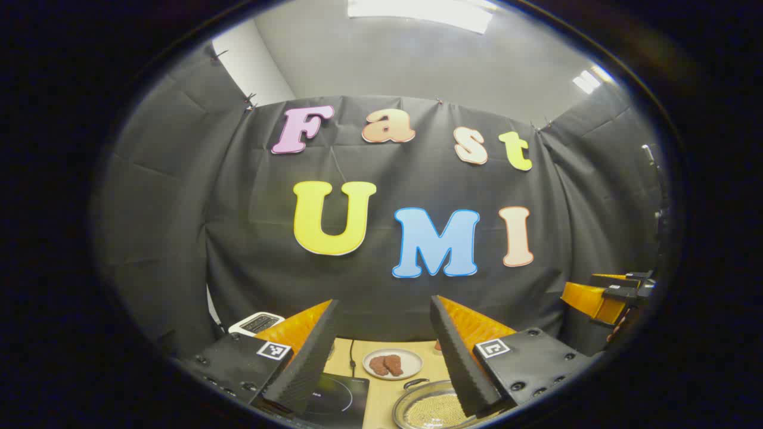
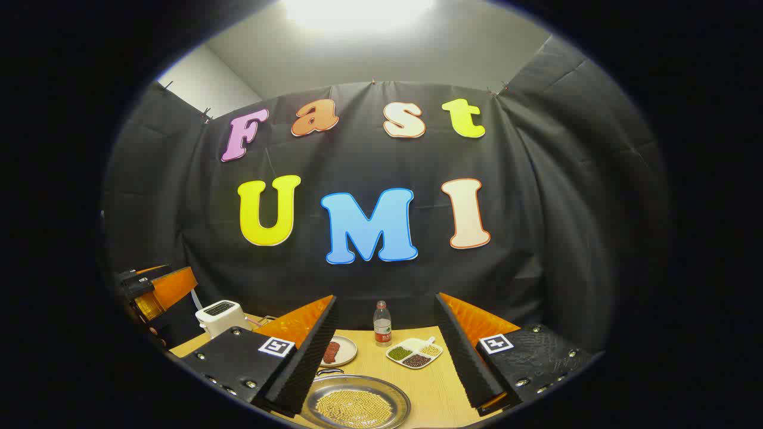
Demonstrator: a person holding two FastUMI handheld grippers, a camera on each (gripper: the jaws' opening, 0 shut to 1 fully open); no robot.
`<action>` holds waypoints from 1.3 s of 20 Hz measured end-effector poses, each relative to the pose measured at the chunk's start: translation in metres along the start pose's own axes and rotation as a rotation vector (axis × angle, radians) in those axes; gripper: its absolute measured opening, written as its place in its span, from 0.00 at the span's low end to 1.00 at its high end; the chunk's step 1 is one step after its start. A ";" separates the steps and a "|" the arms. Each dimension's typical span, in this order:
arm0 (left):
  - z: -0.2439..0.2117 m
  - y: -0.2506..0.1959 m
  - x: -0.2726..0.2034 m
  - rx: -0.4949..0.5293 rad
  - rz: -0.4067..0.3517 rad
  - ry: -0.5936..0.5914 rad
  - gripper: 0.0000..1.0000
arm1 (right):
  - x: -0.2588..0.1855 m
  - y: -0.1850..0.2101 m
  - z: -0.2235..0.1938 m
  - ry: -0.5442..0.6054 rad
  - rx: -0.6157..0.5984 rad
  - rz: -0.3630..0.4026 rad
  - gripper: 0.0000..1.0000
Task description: First push the handle of the pot to place it horizontally, then grasp the pot with both hands and set it on the induction cooktop.
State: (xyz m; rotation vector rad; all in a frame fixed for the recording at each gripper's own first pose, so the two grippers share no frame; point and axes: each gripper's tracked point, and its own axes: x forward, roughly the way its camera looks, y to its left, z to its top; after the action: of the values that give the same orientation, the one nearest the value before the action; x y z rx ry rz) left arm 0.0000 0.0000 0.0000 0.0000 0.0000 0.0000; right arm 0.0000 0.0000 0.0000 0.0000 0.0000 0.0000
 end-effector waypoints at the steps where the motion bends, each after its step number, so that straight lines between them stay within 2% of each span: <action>1: -0.001 0.002 0.001 -0.001 -0.001 0.002 0.97 | 0.001 0.001 0.001 -0.002 0.000 0.002 0.97; 11: -0.001 0.005 -0.001 -0.002 0.012 -0.001 0.98 | -0.001 0.002 0.003 -0.011 -0.012 0.007 0.97; 15: -0.003 0.005 -0.006 0.004 0.010 0.000 0.95 | -0.005 0.003 -0.003 0.000 -0.031 0.010 0.97; 16: -0.006 0.004 -0.006 0.004 0.007 0.010 0.98 | -0.005 0.003 -0.006 0.004 -0.029 0.014 0.97; 20: -0.012 0.004 -0.010 -0.001 0.008 0.031 0.96 | -0.006 0.005 -0.020 0.042 -0.023 0.025 0.97; 26: -0.025 0.003 -0.016 0.002 0.000 0.056 0.96 | -0.017 0.011 -0.066 0.168 -0.011 0.063 0.97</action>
State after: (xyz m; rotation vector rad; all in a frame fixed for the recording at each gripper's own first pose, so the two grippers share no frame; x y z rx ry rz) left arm -0.0156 0.0033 -0.0250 0.0019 0.0556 -0.0002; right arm -0.0171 0.0111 -0.0658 -0.0111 0.1680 0.0633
